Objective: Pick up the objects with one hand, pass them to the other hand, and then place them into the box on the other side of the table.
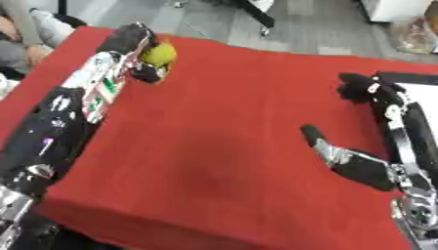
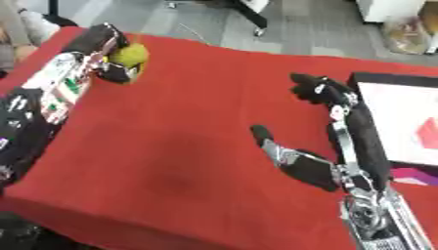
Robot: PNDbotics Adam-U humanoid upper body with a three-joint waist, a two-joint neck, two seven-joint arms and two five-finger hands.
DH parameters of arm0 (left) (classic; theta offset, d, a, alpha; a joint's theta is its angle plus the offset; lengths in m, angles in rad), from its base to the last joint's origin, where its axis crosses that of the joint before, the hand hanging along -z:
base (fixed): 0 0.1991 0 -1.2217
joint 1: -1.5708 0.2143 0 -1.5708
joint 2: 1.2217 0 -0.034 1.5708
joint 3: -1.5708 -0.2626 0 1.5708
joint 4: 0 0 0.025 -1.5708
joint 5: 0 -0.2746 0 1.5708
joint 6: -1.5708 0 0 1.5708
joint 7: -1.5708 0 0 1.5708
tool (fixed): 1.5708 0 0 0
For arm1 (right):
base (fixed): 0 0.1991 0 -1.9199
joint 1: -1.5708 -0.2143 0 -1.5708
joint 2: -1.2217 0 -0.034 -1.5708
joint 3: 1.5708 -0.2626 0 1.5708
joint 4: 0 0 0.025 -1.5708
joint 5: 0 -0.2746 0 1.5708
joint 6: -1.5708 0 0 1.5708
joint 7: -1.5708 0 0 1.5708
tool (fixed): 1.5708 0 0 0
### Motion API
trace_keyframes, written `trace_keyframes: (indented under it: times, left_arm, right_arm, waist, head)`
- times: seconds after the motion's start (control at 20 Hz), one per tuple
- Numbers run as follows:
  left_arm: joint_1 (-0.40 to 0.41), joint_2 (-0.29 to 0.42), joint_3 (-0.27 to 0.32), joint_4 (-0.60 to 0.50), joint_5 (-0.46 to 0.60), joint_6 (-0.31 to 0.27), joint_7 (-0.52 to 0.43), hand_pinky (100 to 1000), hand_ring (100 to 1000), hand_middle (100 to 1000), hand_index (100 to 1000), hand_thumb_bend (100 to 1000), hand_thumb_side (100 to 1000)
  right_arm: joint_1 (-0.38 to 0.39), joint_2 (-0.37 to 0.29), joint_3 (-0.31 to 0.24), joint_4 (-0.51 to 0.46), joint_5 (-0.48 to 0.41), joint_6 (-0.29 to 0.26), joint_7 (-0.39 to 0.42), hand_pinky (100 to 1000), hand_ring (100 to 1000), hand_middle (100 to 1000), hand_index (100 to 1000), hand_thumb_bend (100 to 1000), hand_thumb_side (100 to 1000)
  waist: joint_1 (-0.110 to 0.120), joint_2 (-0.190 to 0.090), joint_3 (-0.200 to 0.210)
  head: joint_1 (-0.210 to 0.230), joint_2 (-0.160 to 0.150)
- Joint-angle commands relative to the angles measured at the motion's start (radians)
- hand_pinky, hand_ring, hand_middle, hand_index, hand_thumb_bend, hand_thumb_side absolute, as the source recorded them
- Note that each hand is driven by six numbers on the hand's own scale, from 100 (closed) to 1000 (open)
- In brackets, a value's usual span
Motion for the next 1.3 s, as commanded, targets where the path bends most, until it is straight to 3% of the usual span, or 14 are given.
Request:
trace_keyframes:
  times: [0.05,0.3,0.6,1.3]
  left_arm:
    - [0.004,0.011,-0.023,-0.135,0.185,0.014,-0.018,546,380,330,428,100,237]
    - [0.024,-0.029,-0.083,-0.251,0.426,0.047,-0.061,549,388,337,431,100,280]
    - [0.012,-0.065,-0.144,-0.331,0.639,0.095,-0.104,565,405,352,443,100,300]
    - [-0.037,-0.121,-0.214,-0.377,0.909,0.134,-0.17,594,431,373,461,100,402]
  right_arm:
    - [-0.04,-0.033,0.003,-0.053,0.01,0.004,0.047,664,679,661,833,525,477]
    - [-0.086,-0.059,0.013,-0.093,0.009,0.007,0.113,702,727,721,859,581,468]
    - [-0.119,-0.071,0.016,-0.097,0.013,-0.004,0.141,719,752,747,869,605,479]
    - [-0.145,-0.063,0.067,-0.097,-0.004,0.007,0.17,679,714,712,858,635,459]
  waist:
    - [0.001,-0.014,0.002]
    - [-0.002,-0.011,0.004]
    - [-0.004,-0.008,0.008]
    - [-0.009,-0.005,0.014]
  head:
    - [-0.042,-0.003]
    - [-0.089,-0.003]
    - [-0.124,-0.003]
    - [-0.152,-0.003]
